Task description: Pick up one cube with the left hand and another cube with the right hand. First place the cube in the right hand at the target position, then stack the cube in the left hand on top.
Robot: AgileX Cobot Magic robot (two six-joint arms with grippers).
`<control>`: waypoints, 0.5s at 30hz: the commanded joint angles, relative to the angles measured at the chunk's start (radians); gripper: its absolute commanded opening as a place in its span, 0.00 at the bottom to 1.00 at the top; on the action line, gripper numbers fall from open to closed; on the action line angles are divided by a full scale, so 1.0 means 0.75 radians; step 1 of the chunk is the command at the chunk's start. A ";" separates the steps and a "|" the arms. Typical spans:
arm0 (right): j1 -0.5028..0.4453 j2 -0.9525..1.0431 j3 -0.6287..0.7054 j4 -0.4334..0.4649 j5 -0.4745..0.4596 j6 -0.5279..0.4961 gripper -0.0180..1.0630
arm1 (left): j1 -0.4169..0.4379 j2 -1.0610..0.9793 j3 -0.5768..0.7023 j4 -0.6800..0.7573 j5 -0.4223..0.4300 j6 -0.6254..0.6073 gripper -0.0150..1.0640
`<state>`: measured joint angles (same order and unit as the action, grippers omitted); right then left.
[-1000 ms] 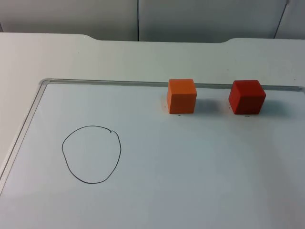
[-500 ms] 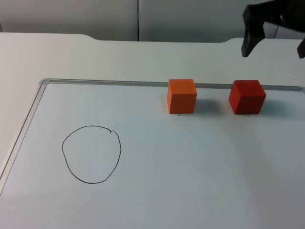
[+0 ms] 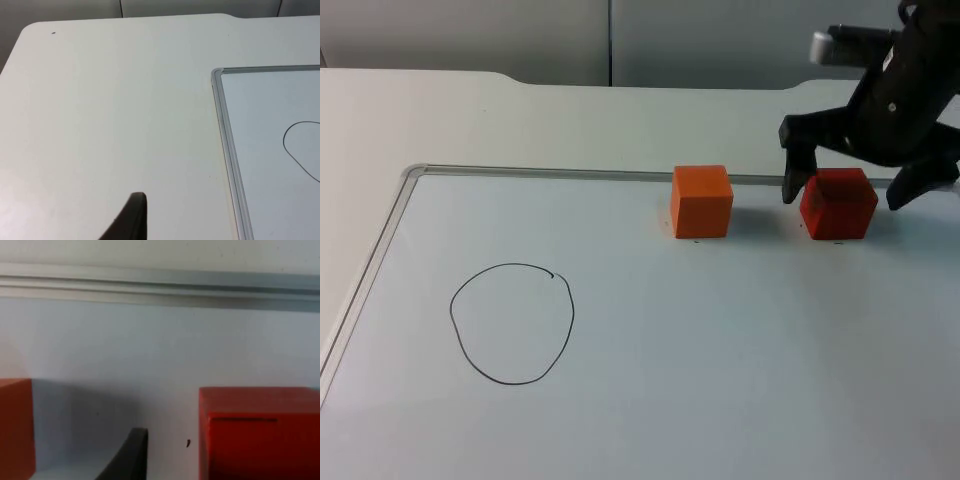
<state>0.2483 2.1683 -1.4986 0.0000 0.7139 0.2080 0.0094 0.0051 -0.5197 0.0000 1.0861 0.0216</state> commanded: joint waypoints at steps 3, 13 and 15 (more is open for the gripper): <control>0.006 0.028 -0.010 0.000 -0.029 0.004 0.94 | 0.002 -0.007 0.009 0.000 -0.010 -0.005 0.99; 0.006 0.030 -0.010 0.000 -0.053 0.029 0.61 | 0.002 -0.007 0.009 0.000 -0.010 -0.009 0.99; 0.006 0.030 -0.010 0.000 -0.053 0.039 0.38 | 0.002 -0.007 0.009 0.000 -0.010 -0.009 0.99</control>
<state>0.2483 2.1916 -1.5002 0.0000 0.6839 0.2260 0.0094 0.0051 -0.5197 0.0000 1.0861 0.0216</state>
